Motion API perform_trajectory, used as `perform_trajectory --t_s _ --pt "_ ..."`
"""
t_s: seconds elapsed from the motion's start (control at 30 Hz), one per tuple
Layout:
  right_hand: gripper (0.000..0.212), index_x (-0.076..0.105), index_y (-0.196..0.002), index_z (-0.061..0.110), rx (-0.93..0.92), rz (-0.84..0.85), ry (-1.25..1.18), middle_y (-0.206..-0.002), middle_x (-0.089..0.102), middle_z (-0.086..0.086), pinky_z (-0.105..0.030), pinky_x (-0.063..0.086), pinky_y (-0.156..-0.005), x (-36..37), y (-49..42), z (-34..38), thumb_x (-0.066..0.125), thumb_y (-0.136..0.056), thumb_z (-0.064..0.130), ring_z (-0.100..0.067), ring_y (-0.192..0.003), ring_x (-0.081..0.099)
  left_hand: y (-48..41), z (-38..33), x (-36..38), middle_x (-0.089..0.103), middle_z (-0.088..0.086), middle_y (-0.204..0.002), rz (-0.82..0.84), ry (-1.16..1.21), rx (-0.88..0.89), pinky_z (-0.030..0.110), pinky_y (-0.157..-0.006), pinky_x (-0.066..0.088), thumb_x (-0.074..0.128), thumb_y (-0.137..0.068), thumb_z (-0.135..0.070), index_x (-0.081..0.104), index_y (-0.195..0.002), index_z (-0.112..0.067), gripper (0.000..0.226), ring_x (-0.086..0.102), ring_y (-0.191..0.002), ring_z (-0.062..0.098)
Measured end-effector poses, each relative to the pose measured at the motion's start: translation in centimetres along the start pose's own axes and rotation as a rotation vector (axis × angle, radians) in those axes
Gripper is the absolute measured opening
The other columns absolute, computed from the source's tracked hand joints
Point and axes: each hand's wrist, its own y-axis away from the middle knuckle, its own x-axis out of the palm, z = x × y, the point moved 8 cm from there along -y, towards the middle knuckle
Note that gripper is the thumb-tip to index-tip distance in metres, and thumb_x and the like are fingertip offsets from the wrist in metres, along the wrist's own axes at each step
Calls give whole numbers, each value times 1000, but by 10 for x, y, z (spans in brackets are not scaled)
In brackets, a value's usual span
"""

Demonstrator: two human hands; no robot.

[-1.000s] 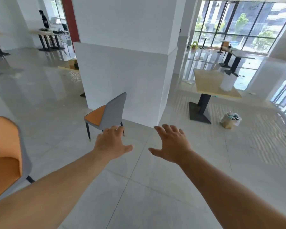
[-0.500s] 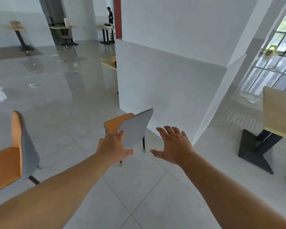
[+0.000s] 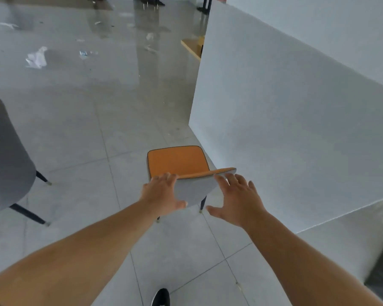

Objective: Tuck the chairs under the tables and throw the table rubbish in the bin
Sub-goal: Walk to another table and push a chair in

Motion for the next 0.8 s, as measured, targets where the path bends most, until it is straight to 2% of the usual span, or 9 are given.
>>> perform_trajectory --t_s 0.13,0.3,0.4,0.47,0.53,0.6,0.67,0.8 --pt "102 20 -158 32 -113 72 12 -162 37 -6 -67 34 -116 34 -75 -27 56 -79 84 -36 -148 33 -55 4 34 36 -4 -158 65 39 -81 52 -102 46 69 -75 -73 27 -153 -37 96 39 -139 26" --pt "95 19 -161 38 -207 234 96 -159 40 -4 -66 37 -113 77 -151 -60 68 -86 69 -38 -143 41 -97 1 64 45 -6 -152 145 56 -177 49 -100 50 77 -82 -49 34 -153 -40 83 42 -132 25" --pt "74 30 -154 38 -293 327 102 -141 52 -4 -52 52 -98 103 -171 -77 71 -92 45 -32 -120 54 -112 -6 69 58 -4 -133 99 -1 -249 46 -91 53 70 -89 -37 48 -141 -36 57 52 -116 26" --pt "58 40 -147 35 -346 308 52 -130 56 -4 -43 56 -86 113 -179 -82 66 -96 33 -30 -109 57 -114 -12 67 64 -2 -113 30 -63 -276 45 -83 55 65 -93 -34 56 -119 -31 28 56 -99 25" --pt "37 50 -135 29 -399 266 51 -120 60 -4 -40 57 -81 114 -182 -79 62 -99 29 -29 -102 61 -104 -16 71 63 -3 -100 7 -66 -304 45 -79 57 62 -96 -32 56 -108 -30 13 56 -90 24" --pt "24 56 -124 27 -475 268 101 -109 61 -2 -40 59 -80 116 -175 -67 60 -101 30 -26 -95 64 -83 -17 80 62 -2 -99 11 -37 -338 45 -79 56 59 -98 -31 59 -110 -31 12 56 -91 25" --pt "21 57 -122 27 -561 287 142 -106 60 -2 -41 60 -78 120 -160 -52 57 -101 27 -25 -93 64 -54 -16 89 61 -2 -96 1 4 -391 44 -79 55 57 -100 -28 59 -111 -33 13 55 -91 24" --pt "27 55 -128 26 -779 291 188 -114 59 -5 -41 56 -77 117 -128 6 56 -101 26 -31 -101 63 26 5 107 61 -4 -98 23 54 -552 42 -79 54 57 -100 -31 56 -108 -35 8 53 -90 21"
